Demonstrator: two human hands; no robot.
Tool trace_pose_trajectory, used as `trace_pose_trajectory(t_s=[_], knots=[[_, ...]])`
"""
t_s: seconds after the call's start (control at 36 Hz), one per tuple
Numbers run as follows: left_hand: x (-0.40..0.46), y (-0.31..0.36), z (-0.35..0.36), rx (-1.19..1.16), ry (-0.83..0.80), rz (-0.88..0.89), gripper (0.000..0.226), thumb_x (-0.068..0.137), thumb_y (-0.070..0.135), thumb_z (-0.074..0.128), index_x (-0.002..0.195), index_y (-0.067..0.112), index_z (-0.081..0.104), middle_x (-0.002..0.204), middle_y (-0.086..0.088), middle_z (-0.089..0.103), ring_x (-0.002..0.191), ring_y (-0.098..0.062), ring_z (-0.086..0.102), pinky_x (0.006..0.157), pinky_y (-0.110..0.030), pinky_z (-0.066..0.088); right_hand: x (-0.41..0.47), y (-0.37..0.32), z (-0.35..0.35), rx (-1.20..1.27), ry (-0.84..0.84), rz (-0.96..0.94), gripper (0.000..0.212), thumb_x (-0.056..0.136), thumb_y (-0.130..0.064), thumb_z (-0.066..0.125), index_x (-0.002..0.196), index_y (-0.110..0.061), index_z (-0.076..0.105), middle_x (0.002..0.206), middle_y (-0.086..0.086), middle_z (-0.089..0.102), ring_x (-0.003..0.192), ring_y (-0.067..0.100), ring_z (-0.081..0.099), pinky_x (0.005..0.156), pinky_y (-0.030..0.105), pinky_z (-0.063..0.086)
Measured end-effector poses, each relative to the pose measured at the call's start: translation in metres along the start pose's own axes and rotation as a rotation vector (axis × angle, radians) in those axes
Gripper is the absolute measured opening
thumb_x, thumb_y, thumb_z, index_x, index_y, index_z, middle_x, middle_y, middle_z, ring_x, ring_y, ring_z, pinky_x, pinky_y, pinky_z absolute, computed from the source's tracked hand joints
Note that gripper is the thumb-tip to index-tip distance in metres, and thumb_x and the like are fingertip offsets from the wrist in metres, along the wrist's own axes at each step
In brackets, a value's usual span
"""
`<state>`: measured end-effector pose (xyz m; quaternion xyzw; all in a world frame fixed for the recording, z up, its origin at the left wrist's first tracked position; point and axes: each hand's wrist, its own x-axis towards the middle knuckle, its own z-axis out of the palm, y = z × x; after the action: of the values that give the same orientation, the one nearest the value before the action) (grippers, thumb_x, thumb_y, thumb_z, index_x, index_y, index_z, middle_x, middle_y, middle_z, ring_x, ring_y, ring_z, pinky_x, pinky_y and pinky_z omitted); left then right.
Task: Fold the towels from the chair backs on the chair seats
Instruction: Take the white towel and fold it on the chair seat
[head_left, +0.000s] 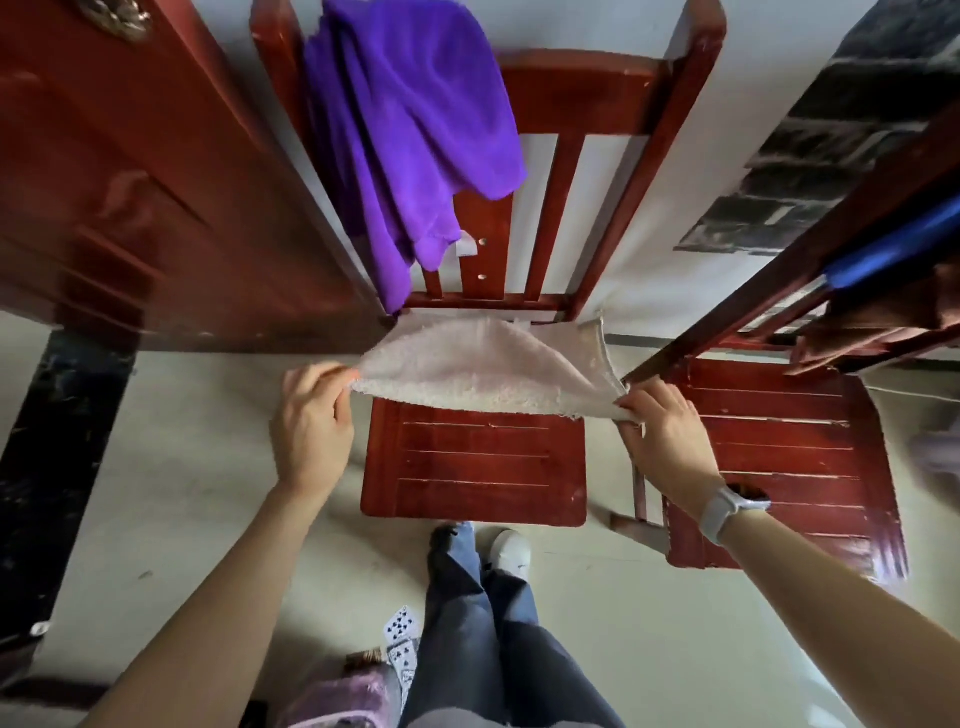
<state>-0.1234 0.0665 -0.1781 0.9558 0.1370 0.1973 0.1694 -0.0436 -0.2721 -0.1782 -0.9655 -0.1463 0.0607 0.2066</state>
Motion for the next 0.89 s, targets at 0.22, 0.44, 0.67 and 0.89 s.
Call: trace_pose_trajectory(t_s=[0.22,0.44,0.67,0.89], knots=[[-0.084,-0.042,0.076,0.13,-0.568,-0.082,0.03,0.074,-0.002,0.065,0.102,0.006,0.067,0.102,-0.012,0.065,0.092,-0.036,0.059,0.073,-0.044,0.051,-0.046,0.036,0.119,-0.058,-0.643,0.229,0.03,0.088,-0.019,0.05,0.116,-0.021,0.059,0.125,0.006,0.052,0.119,0.027,0.044,0.099,0.037,0.038],[-0.101,-0.067,0.141,0.135,-0.757,-0.158,0.031,0.085,0.006,0.053,0.115,0.002,0.059,0.116,-0.016,0.057,0.104,-0.037,0.053,0.084,-0.047,0.044,-0.043,0.039,0.178,0.02,-0.705,0.305,0.029,0.092,-0.017,0.044,0.115,-0.021,0.061,0.127,0.006,0.054,0.119,0.023,0.049,0.102,0.038,0.039],[-0.04,-0.073,0.213,-0.01,-0.699,-0.044,0.034,0.091,0.006,0.045,0.123,0.001,0.053,0.124,-0.018,0.054,0.115,-0.034,0.049,0.096,-0.042,0.04,0.034,0.045,0.209,0.104,-0.462,0.316,0.029,0.096,-0.014,0.038,0.116,-0.012,0.059,0.123,0.008,0.054,0.11,0.022,0.053,0.091,0.031,0.045],[0.039,-0.085,0.303,0.146,-0.806,0.037,0.054,0.096,0.022,0.036,0.145,0.005,0.019,0.156,-0.008,0.012,0.142,-0.03,0.006,0.113,-0.045,0.018,0.135,0.074,0.242,-0.034,-0.221,0.308,0.038,0.095,-0.013,0.037,0.131,-0.013,0.045,0.135,0.013,0.042,0.122,0.031,0.038,0.098,0.042,0.039]])
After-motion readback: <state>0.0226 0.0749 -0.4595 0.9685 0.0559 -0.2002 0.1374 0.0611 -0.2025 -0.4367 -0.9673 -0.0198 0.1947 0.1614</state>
